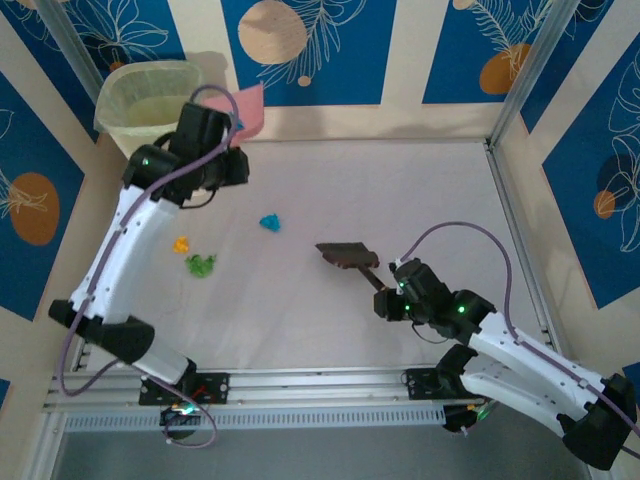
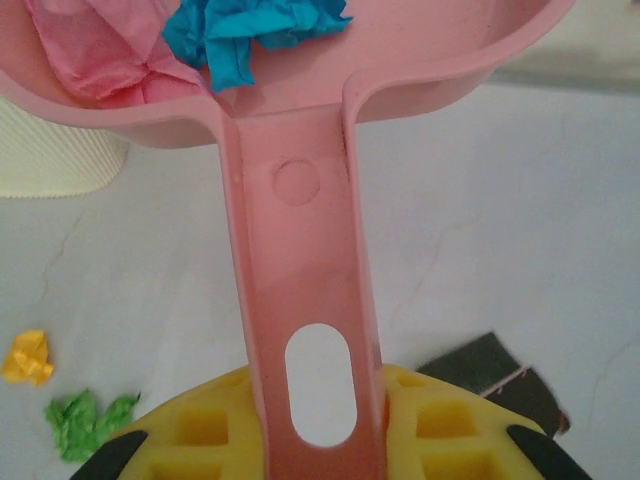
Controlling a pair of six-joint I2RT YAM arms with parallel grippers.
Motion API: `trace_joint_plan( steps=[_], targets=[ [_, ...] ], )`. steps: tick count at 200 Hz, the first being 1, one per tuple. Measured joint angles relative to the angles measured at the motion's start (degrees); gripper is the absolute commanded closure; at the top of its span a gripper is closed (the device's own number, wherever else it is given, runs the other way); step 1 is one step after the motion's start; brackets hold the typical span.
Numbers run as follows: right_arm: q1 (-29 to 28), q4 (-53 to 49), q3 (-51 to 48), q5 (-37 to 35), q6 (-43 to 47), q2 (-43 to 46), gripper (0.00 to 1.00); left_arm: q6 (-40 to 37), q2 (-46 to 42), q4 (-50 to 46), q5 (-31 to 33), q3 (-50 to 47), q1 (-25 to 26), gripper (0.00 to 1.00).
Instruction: Sweep away the paper scraps from the table
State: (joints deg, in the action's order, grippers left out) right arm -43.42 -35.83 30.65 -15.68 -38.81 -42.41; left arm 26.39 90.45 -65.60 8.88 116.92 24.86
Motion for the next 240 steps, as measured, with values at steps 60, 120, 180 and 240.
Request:
trace_joint_plan(
  steps=[60,120,180,240],
  targets=[
    [-3.26,6.93,-4.33,-2.34,1.29,3.13,1.00,2.25,13.68,-1.40,-12.00,17.40,-14.14,1.00],
    [-7.02,10.36,-7.37,-6.27,2.58,7.02,1.00,8.09,23.23,-0.26,-25.11,28.02,-23.58,1.00],
    [-7.21,11.45,-9.05,-8.61,3.06,11.21,1.00,17.07,25.55,7.89,-36.13,27.54,-29.68,1.00],
    [-7.21,11.89,-9.90,-9.44,3.43,11.34,1.00,30.58,24.11,26.69,-43.52,11.72,-31.65,1.00]
  ],
)
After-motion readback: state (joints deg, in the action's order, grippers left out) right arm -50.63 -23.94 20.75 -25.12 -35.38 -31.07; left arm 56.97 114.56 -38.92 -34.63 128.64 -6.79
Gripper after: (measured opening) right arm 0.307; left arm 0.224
